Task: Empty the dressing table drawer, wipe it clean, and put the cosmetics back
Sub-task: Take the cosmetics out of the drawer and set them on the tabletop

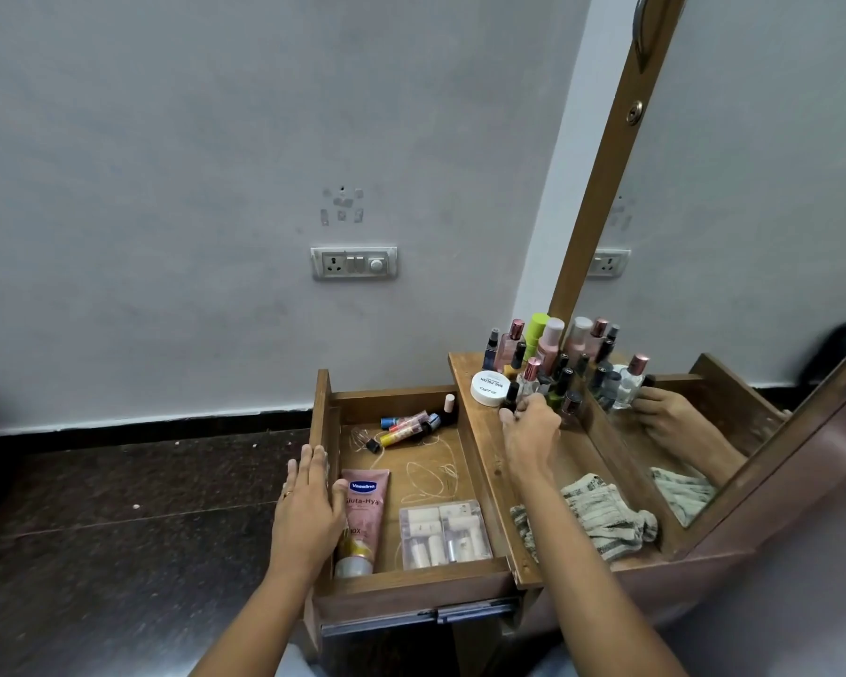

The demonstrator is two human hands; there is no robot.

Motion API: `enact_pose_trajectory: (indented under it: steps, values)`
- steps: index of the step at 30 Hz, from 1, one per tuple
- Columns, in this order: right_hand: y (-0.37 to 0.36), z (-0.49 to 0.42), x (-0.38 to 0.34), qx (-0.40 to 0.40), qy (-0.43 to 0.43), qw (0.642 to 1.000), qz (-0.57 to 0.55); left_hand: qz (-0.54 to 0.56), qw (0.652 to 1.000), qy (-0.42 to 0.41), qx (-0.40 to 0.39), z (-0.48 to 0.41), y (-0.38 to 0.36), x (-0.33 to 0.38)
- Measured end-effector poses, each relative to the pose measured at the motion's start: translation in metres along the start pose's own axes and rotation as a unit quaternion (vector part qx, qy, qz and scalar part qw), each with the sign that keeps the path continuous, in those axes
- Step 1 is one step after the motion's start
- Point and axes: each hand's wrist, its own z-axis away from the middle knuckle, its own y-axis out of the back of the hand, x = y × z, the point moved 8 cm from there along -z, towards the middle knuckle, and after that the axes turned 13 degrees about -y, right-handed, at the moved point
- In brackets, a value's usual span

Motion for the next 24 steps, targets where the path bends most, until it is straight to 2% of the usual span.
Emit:
enact_pose_trajectory:
  steps: [4,7,8,10,13,16,19,24]
  values:
    - [0.006,0.005,-0.003,-0.003,0.004,1.000,0.013,-0.001,1.000,-0.001,-0.002,0.000,0.001,0.000]
    - [0.016,0.023,-0.023,0.021,0.066,0.996,0.051,-0.005,1.000,-0.002,-0.002,0.001,0.001,0.001]
    - [0.013,0.032,-0.033,-0.002,0.092,0.994,0.058,-0.006,1.000,-0.003,-0.004,0.000,0.001,0.002]
    - [-0.011,0.056,-0.050,-0.116,0.128,0.981,0.090,-0.007,1.000,-0.003,-0.007,0.000,0.001,0.002]
    - [-0.068,0.101,-0.049,-0.319,0.112,0.926,0.169,-0.008,1.000,-0.003,-0.007,0.001,0.002,0.003]
    - [-0.110,0.138,-0.024,-0.428,0.073,0.875,0.214,-0.009,1.000,-0.002,-0.006,0.001,0.004,0.003]
    - [-0.136,0.152,0.001,-0.448,0.044,0.870,0.199,-0.013,1.000,-0.003,-0.008,0.001,0.003,0.003]
    - [-0.159,0.137,0.003,-0.372,0.036,0.910,0.180,-0.009,1.000,-0.006,-0.004,0.000,0.003,0.002]
